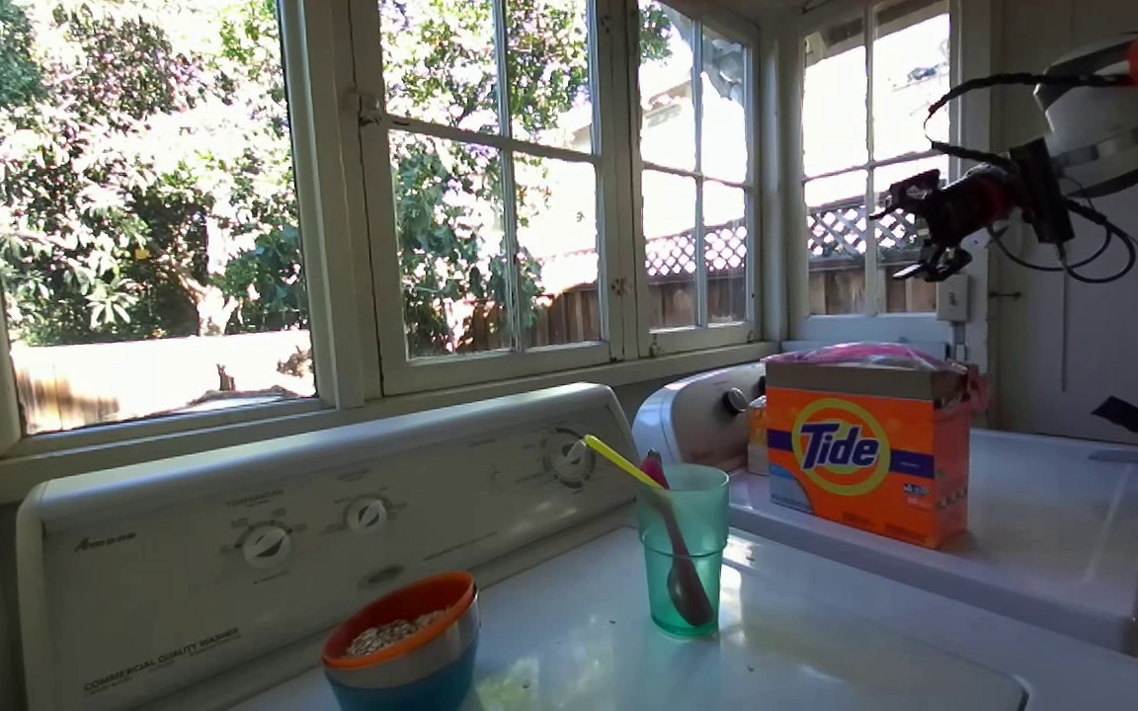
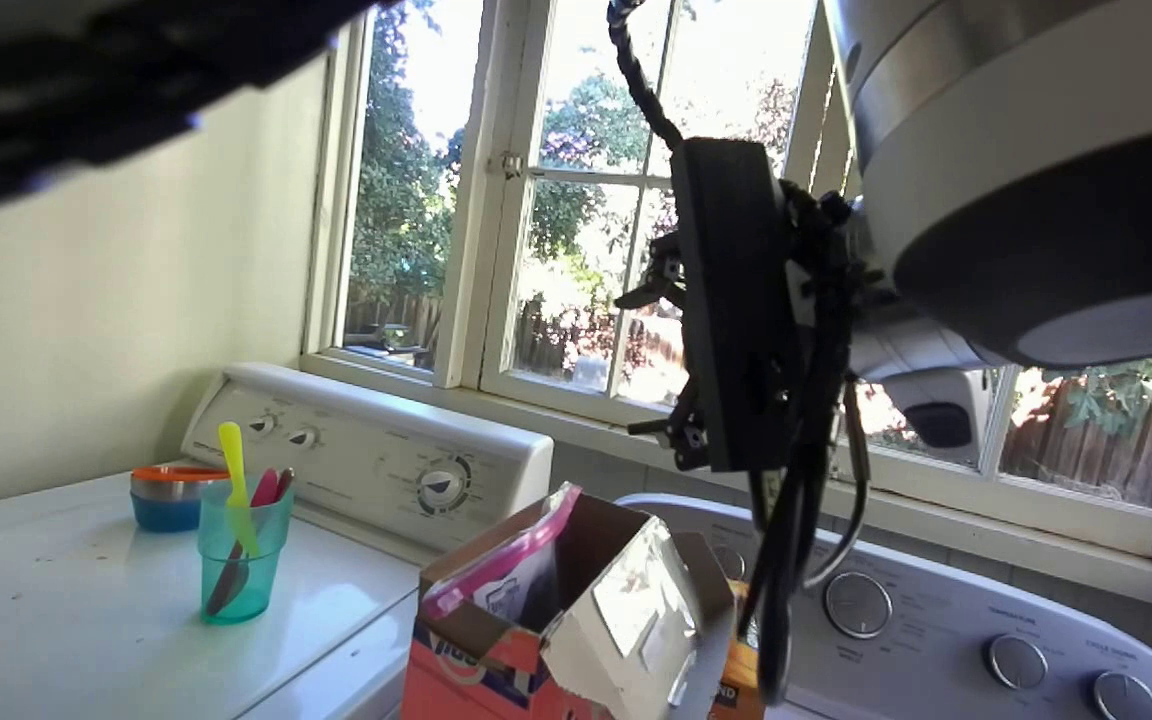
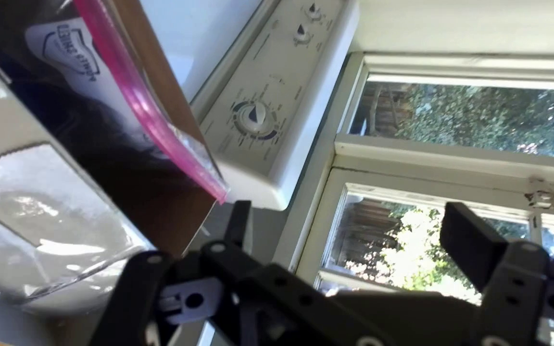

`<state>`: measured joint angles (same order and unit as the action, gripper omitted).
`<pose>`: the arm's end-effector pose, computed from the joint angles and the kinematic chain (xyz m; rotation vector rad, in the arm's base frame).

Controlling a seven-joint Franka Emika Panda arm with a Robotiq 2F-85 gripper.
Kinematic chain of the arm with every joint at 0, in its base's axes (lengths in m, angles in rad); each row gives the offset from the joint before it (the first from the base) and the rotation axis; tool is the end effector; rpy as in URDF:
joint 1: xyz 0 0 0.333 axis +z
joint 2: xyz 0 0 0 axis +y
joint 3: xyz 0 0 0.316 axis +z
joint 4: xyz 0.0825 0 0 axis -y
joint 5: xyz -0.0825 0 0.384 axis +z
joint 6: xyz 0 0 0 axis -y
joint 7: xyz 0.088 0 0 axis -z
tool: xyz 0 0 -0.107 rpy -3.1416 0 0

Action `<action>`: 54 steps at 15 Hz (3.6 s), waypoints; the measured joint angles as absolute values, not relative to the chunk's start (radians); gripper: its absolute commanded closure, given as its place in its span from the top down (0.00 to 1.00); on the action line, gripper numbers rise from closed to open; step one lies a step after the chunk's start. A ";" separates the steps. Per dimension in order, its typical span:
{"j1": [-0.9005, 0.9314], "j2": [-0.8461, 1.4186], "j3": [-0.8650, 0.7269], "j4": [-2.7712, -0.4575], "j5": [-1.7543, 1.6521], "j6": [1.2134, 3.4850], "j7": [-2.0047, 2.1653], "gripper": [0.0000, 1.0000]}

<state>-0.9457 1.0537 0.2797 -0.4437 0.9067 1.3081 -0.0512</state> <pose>0.5683 -0.4981 0.4875 -1.9450 0.5480 -0.3872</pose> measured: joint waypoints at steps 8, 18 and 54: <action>-0.913 1.044 0.135 -0.449 0.693 1.522 -0.097 1.00; -0.901 1.193 0.163 -0.452 0.635 1.589 -0.186 1.00; -1.019 1.189 0.334 -0.448 0.906 1.312 0.014 1.00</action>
